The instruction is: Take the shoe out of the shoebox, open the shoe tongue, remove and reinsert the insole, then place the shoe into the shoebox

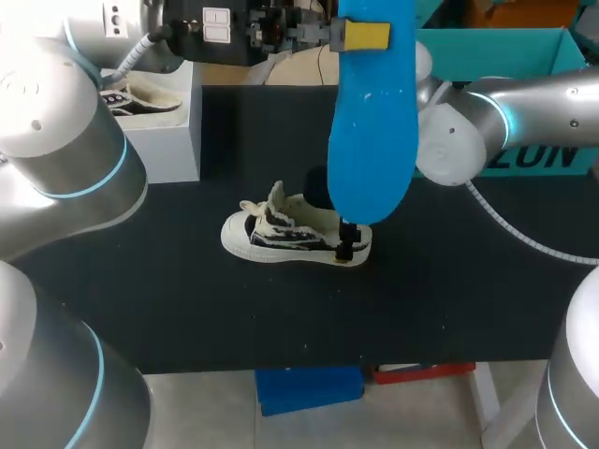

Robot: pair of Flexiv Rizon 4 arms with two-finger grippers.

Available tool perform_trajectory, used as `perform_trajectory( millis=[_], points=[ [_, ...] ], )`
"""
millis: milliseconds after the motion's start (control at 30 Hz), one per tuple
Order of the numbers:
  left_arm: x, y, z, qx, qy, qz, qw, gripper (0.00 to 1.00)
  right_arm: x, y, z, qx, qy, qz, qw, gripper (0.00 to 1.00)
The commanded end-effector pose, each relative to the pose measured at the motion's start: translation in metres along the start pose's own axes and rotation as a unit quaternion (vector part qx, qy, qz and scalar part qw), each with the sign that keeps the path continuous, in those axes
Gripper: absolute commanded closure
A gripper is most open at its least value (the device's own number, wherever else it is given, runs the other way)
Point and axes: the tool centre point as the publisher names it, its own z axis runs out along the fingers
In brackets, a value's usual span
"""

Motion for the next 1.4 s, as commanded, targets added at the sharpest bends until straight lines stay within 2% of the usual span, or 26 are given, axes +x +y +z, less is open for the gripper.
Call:
perform_trajectory(
  millis=[33,233,433,600,733,900,1000,1300,1400],
  points=[
    [0.001,0.001,0.0,0.0,-0.002,-0.001,1.0,1.0,0.002,0.006,0.008,0.033,0.0,0.001,0.999,0.0],
    [0.001,0.001,0.0,0.0,-0.002,-0.001,1.0,1.0,0.002,0.006,0.01,0.032,-0.002,0.0,0.999,0.0],
    [0.001,0.001,0.0,0.0,-0.002,-0.001,1.0,1.0,0.005,0.004,0.007,0.003,-0.014,-0.006,1.0,0.0],
    [0.001,0.001,0.0,0.0,-0.002,-0.001,1.0,1.0,0.006,0.005,0.0,-0.051,-0.036,-0.016,0.998,0.0],
    [0.001,0.001,0.0,0.0,-0.002,-0.001,1.0,1.0,0.001,0.004,-0.002,-0.118,-0.058,-0.027,0.991,0.0],
    [0.001,0.001,0.0,0.0,-0.002,-0.001,1.0,1.0,-0.004,0.005,-0.001,-0.218,-0.069,-0.032,0.973,0.0],
    [0.001,0.001,0.0,0.0,-0.002,-0.001,1.0,1.0,-0.006,0.006,0.0,-0.28,-0.074,-0.033,0.957,0.0],
    [0.001,0.001,0.0,0.0,-0.002,-0.001,1.0,1.0,-0.007,0.005,0.004,-0.378,-0.089,-0.029,0.921,0.0],
    [0.001,0.001,0.0,0.0,-0.002,-0.001,1.0,1.0,-0.007,0.004,0.005,-0.394,-0.085,-0.033,0.915,0.0]
  ],
)
